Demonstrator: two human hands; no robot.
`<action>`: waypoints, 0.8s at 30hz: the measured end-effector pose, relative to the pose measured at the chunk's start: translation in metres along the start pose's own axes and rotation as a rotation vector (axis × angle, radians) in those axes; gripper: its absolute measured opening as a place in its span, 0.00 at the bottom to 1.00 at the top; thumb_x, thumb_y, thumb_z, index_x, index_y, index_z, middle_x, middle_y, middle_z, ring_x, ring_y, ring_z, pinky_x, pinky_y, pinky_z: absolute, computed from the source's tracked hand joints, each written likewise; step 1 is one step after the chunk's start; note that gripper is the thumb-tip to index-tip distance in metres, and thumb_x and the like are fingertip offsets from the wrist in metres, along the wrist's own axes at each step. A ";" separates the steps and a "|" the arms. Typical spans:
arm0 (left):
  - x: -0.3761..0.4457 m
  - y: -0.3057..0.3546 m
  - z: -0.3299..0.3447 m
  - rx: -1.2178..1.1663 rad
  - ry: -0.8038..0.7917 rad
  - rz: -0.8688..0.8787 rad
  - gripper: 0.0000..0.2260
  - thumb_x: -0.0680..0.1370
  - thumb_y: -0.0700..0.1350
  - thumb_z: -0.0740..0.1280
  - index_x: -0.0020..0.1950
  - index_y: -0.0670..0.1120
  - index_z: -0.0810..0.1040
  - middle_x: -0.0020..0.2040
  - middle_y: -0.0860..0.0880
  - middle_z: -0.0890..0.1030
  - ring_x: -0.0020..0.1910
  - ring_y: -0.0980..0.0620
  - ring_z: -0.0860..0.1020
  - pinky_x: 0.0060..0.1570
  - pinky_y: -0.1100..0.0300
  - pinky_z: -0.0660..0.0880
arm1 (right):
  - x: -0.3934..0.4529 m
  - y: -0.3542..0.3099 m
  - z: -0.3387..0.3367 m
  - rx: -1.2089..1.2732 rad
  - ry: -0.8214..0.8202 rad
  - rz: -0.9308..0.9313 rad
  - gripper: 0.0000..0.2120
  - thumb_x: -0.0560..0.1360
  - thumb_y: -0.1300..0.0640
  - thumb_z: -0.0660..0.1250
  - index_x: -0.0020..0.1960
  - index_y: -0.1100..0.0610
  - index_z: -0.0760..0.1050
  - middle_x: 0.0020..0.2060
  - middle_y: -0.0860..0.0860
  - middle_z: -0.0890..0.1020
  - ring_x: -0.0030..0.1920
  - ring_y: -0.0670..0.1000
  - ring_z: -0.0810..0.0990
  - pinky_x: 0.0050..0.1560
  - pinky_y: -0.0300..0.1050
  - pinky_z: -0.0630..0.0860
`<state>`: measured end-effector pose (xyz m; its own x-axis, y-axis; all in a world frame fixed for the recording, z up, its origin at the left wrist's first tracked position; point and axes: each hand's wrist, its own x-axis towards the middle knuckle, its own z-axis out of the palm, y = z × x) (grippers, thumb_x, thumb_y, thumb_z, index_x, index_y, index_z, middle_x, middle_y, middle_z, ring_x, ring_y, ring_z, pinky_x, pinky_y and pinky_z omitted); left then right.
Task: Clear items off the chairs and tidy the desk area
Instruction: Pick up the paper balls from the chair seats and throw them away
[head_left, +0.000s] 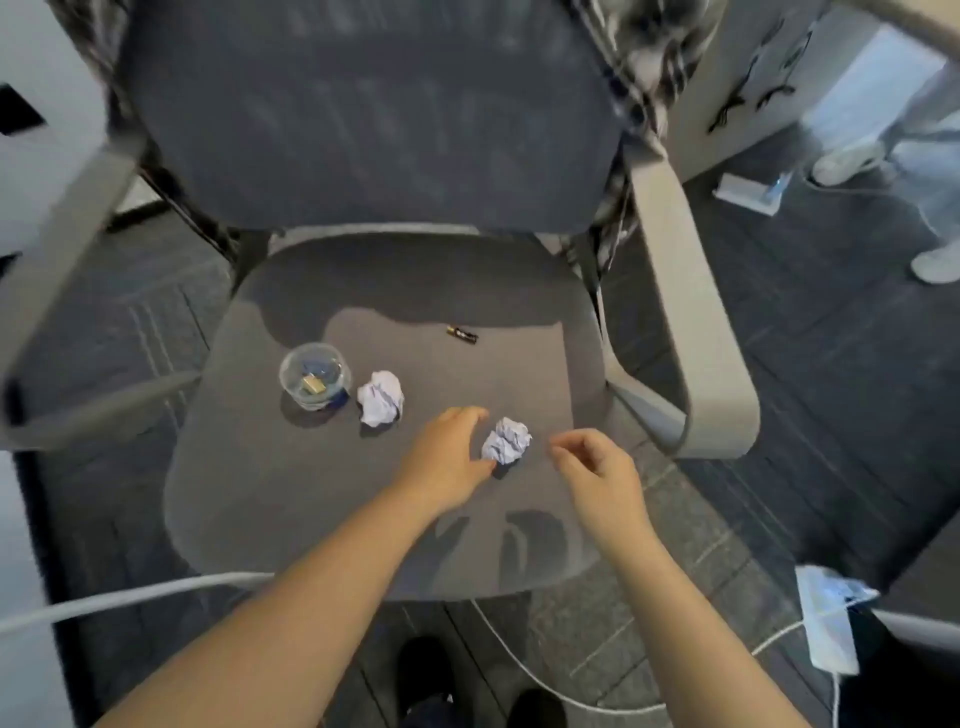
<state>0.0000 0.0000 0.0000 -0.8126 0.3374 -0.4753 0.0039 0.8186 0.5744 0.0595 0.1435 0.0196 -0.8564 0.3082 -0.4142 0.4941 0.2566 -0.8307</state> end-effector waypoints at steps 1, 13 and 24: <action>0.008 -0.002 0.007 0.007 -0.009 0.020 0.26 0.73 0.40 0.66 0.70 0.43 0.63 0.71 0.44 0.67 0.68 0.45 0.66 0.64 0.59 0.62 | 0.006 0.009 0.003 0.016 0.008 0.001 0.06 0.75 0.64 0.61 0.43 0.56 0.73 0.35 0.42 0.75 0.37 0.39 0.72 0.35 0.23 0.68; 0.049 -0.011 0.049 -0.014 0.162 0.021 0.22 0.72 0.39 0.67 0.65 0.45 0.70 0.62 0.43 0.74 0.62 0.44 0.71 0.54 0.62 0.64 | 0.032 0.063 0.012 0.135 0.004 0.092 0.05 0.76 0.66 0.59 0.47 0.59 0.72 0.35 0.46 0.75 0.29 0.30 0.76 0.28 0.20 0.68; -0.023 -0.042 -0.034 -0.306 0.471 -0.140 0.20 0.71 0.38 0.69 0.62 0.41 0.72 0.60 0.42 0.76 0.57 0.45 0.75 0.41 0.71 0.60 | 0.031 -0.006 0.066 -0.004 -0.116 0.003 0.05 0.76 0.65 0.60 0.46 0.56 0.72 0.34 0.44 0.73 0.35 0.43 0.71 0.30 0.24 0.68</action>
<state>-0.0014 -0.0573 0.0093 -0.9651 -0.0652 -0.2536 -0.2347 0.6451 0.7272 0.0206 0.0911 -0.0126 -0.8664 0.2009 -0.4572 0.4971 0.2598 -0.8279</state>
